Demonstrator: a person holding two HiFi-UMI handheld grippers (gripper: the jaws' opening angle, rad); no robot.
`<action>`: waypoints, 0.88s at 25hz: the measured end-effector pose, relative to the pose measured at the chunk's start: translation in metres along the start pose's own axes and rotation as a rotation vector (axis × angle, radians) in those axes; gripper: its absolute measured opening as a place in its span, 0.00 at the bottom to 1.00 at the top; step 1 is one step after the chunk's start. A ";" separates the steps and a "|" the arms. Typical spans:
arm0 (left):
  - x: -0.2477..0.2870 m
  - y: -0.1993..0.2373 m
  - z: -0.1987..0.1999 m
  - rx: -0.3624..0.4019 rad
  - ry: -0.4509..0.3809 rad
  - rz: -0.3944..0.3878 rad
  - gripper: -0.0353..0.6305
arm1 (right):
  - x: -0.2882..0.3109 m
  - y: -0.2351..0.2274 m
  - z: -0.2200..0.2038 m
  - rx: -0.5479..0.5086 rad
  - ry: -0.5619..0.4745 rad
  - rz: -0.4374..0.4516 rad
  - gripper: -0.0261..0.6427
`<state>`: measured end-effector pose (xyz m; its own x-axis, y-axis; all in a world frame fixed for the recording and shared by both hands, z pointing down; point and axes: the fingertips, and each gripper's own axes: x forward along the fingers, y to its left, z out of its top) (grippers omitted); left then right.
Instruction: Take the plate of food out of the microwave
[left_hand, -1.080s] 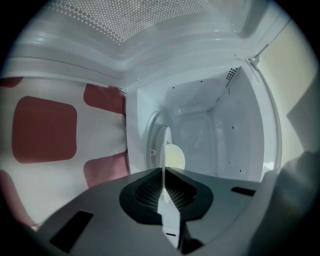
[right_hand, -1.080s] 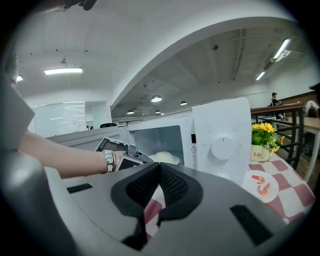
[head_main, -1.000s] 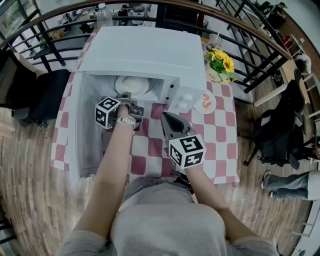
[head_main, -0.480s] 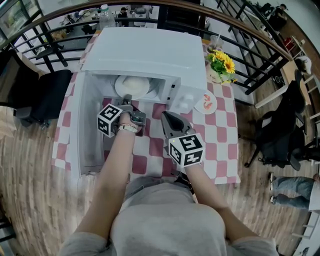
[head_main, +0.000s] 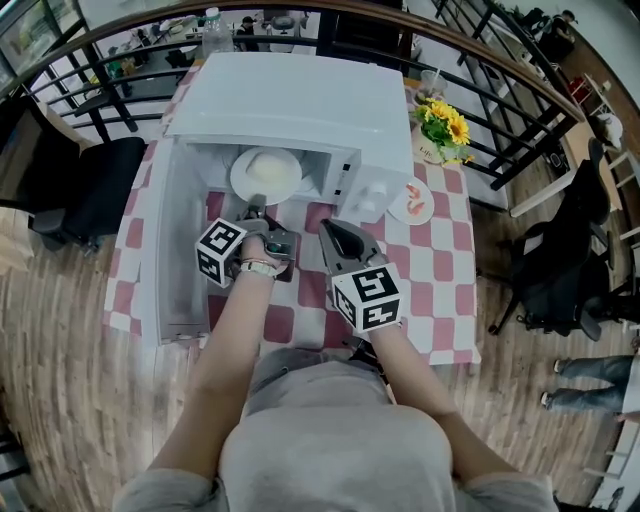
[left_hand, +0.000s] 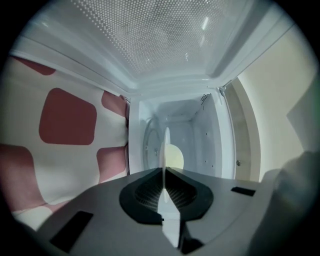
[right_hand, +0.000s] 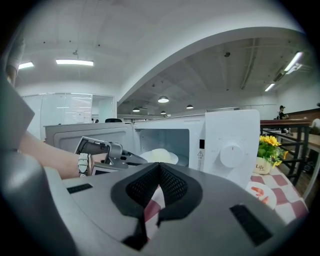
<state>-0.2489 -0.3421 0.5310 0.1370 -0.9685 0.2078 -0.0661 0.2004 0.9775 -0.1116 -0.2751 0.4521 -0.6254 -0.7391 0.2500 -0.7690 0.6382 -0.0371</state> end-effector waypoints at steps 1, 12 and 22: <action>-0.002 -0.001 -0.001 0.004 0.003 -0.004 0.08 | -0.001 -0.001 0.001 -0.005 -0.002 0.000 0.07; -0.032 -0.022 -0.019 0.018 0.057 -0.081 0.08 | -0.007 0.001 0.003 -0.028 -0.028 0.002 0.07; -0.063 -0.036 -0.039 0.037 0.075 -0.122 0.08 | -0.031 0.008 0.007 -0.033 -0.040 -0.007 0.07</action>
<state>-0.2163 -0.2828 0.4840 0.2198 -0.9713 0.0913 -0.0804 0.0753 0.9939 -0.0996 -0.2486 0.4374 -0.6251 -0.7515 0.2107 -0.7692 0.6390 -0.0031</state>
